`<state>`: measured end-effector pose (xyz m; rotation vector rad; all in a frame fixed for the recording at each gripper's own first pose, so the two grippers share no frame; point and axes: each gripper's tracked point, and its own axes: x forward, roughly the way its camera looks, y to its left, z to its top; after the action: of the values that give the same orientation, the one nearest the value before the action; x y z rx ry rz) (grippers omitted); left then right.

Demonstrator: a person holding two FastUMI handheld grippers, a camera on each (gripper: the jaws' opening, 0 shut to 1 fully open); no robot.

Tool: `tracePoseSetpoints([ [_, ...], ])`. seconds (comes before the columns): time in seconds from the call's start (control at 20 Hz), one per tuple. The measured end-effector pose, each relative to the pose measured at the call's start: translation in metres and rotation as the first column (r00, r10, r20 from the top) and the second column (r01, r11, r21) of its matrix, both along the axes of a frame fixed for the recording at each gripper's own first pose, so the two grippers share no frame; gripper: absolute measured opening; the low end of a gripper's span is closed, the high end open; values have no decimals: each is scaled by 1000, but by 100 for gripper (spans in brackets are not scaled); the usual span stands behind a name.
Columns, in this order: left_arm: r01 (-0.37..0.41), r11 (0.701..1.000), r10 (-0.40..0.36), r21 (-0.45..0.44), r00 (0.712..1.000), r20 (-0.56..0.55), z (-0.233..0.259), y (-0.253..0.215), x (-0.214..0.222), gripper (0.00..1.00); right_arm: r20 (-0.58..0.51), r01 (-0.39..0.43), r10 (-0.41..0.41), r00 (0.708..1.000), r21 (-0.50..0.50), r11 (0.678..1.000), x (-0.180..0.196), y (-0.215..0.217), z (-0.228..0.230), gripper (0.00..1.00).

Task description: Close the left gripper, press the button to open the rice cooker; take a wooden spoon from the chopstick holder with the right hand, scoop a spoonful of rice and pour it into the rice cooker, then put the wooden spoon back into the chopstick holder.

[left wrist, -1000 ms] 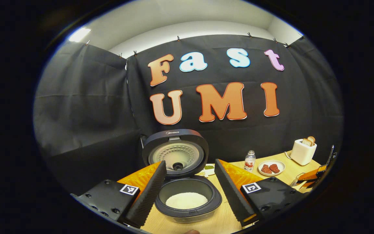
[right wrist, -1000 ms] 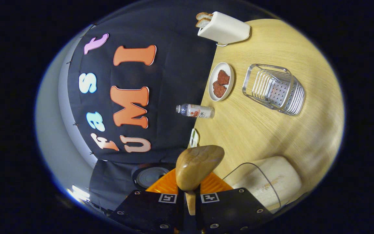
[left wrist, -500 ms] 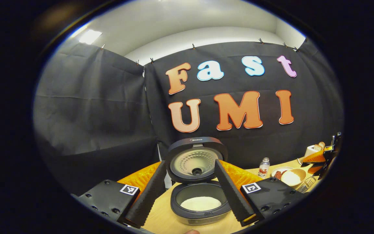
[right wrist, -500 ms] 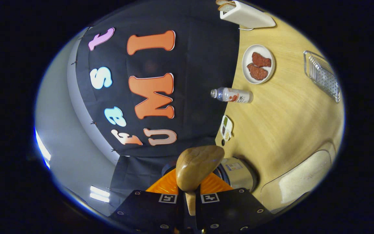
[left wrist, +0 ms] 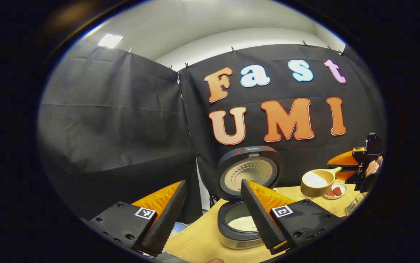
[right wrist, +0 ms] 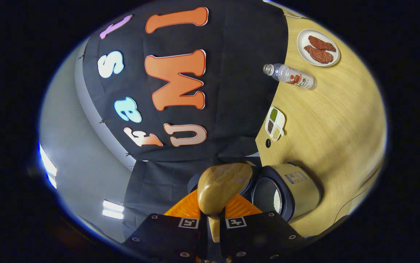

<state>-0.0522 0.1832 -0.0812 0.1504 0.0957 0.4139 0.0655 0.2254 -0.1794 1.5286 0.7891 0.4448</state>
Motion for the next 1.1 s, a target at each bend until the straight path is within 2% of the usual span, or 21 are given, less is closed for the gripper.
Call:
tracePoseSetpoints([
  [0.05,-5,1000,5,3,1000,-4,-2,3,-1,92,2,-12,12,1000,-5,1000,3,9,-2,12],
  [0.1,-12,1000,12,7,1000,-9,-4,9,-4,100,2,-22,22,1000,-8,1000,7,19,-2,12],
  [0.25,-39,999,39,1,999,-30,-11,25,-9,100,2,-53,53,999,-22,998,16,46,-6,12],
  [0.3,-50,999,50,-3,998,-37,-15,31,-9,93,3,-62,62,998,-39,997,20,55,-10,12],
  [0.35,-61,998,61,-9,997,-44,-17,37,-10,100,1,-75,75,997,-67,995,20,63,-16,12],
  [0.5,-76,997,75,-6,995,-68,-23,48,-13,100,-4,-83,83,997,-186,979,20,77,-32,13],
  [0.55,-79,997,78,-4,994,-71,-25,51,-15,100,3,-85,88,996,-221,972,22,81,-35,17],
  [0.6,-79,997,79,-3,994,-77,-26,52,-16,100,9,-85,90,996,-253,964,26,85,-39,12],
  [0.65,-78,997,78,0,994,-81,-27,53,-16,100,13,-83,90,996,-288,954,29,90,-44,12],
  [0.7,-73,997,72,1,994,-85,-28,54,-17,93,25,-78,91,996,-324,943,29,95,-42,12],
  [0.85,-60,998,60,11,994,-88,-26,57,-15,93,82,-64,114,990,-458,887,38,106,-43,12],
  [0.9,-57,998,58,16,994,-89,-26,58,-14,100,107,-59,130,986,-499,865,40,109,-41,12],
  [0.95,-56,998,57,17,995,-87,-25,59,-15,93,130,-50,143,981,-544,837,41,112,-41,12],
  [1.1,-50,999,50,5,995,-89,-28,60,-15,93,205,-24,202,958,-644,765,45,124,-33,12],
])
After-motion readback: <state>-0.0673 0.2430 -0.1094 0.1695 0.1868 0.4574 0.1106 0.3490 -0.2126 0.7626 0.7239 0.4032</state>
